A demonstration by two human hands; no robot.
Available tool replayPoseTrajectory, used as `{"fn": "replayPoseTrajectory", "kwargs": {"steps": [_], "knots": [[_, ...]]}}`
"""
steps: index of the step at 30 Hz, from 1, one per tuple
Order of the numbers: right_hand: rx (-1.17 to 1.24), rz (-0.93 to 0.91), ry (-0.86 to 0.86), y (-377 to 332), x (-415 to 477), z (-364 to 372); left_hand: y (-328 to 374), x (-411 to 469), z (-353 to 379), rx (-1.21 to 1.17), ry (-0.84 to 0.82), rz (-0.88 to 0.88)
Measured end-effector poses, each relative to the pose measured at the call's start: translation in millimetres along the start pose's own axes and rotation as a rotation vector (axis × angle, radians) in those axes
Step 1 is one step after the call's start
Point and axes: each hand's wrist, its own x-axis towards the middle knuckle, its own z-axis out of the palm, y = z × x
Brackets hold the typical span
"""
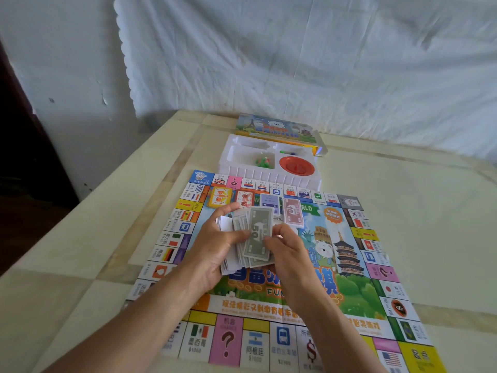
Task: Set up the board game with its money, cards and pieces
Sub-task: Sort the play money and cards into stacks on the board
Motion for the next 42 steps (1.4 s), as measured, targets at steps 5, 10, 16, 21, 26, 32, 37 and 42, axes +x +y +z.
{"fn": "replayPoseTrajectory", "kwargs": {"steps": [5, 10, 16, 21, 26, 32, 37, 42], "knots": [[0.016, 0.019, 0.030, 1.4, 0.7, 0.0, -0.3, -1.1, 2.6, 0.025, 0.066, 0.045], [-0.013, -0.008, 0.122, 1.1, 3.2, -1.5, -2.4, 0.2, 1.4, 0.000, 0.093, 0.001], [0.052, -0.039, 0.035, -4.1, -1.8, 0.5, 1.6, -4.5, -0.6, -0.115, -0.190, -0.222], [0.185, 0.027, 0.024, -6.5, 0.6, -5.1, 1.7, -2.9, -0.8, -0.132, -0.154, -0.247], [0.201, 0.048, 0.000, -7.7, 0.5, -10.3, 0.6, -3.2, -0.6, -0.106, -0.063, -0.171], [0.021, 0.021, 0.021, -9.5, -0.3, -15.6, -0.4, 0.0, -3.2, -0.111, 0.044, -0.086], [0.002, 0.024, 0.020, -9.4, -1.5, -16.4, -0.7, 0.2, -3.1, -0.133, 0.088, -0.067], [-0.005, 0.046, -0.004, -7.2, -2.1, -9.8, -2.2, -1.0, -2.6, -0.115, 0.072, -0.004]]}}
